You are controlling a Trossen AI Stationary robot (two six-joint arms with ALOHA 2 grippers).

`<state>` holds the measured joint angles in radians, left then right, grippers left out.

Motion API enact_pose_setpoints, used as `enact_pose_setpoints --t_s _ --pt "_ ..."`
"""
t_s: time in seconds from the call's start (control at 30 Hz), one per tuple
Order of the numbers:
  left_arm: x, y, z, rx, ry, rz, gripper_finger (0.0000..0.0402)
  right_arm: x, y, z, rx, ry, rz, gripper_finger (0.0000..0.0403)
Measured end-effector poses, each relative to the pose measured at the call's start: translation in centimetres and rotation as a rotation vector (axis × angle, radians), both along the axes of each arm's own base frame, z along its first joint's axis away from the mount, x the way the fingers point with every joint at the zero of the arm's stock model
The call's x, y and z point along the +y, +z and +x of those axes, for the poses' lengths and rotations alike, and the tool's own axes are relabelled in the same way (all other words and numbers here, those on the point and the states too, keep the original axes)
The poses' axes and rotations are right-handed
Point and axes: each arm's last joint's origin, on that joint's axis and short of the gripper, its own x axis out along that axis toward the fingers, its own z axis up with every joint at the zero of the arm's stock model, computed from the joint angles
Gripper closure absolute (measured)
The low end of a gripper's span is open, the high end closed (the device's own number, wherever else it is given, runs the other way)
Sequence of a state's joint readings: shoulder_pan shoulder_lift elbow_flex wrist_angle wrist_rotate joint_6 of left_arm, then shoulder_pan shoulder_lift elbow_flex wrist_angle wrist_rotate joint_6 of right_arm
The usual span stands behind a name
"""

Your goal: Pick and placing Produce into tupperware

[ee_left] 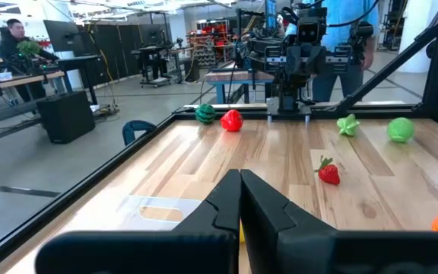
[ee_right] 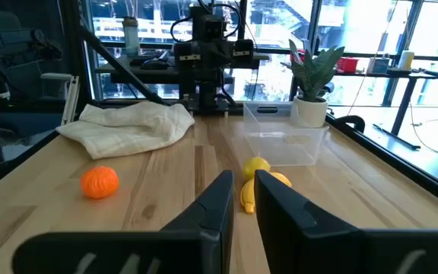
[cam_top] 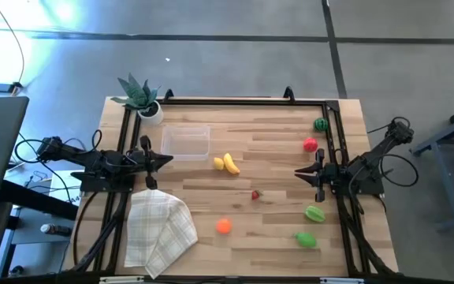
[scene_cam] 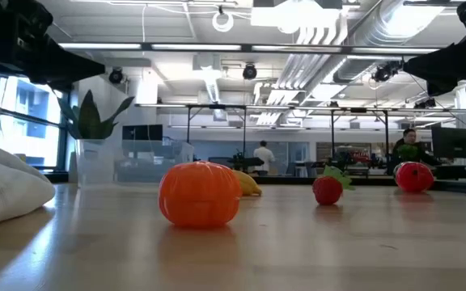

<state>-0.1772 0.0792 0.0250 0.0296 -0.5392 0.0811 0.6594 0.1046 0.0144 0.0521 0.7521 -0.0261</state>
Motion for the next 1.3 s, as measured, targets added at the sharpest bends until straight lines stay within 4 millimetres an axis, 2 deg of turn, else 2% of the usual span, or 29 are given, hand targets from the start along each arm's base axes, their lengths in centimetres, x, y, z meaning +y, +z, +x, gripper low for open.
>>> enact_pose_setpoints --t_s 1.07,1.2,1.3 --pt "0.0 0.0 0.0 0.0 0.0 0.0 0.0401 0.0 0.0 0.0 0.0 0.0 0.0 0.0357" --pt "0.18 0.0 -0.07 0.021 0.067 0.052 0.0401 -0.16 -0.02 -0.02 0.001 -0.053 -0.004 0.0357" --pt "0.28 0.24 -0.11 -0.014 0.103 0.023 0.0401 -0.16 -0.02 -0.02 0.001 -0.053 -0.004 0.0357"
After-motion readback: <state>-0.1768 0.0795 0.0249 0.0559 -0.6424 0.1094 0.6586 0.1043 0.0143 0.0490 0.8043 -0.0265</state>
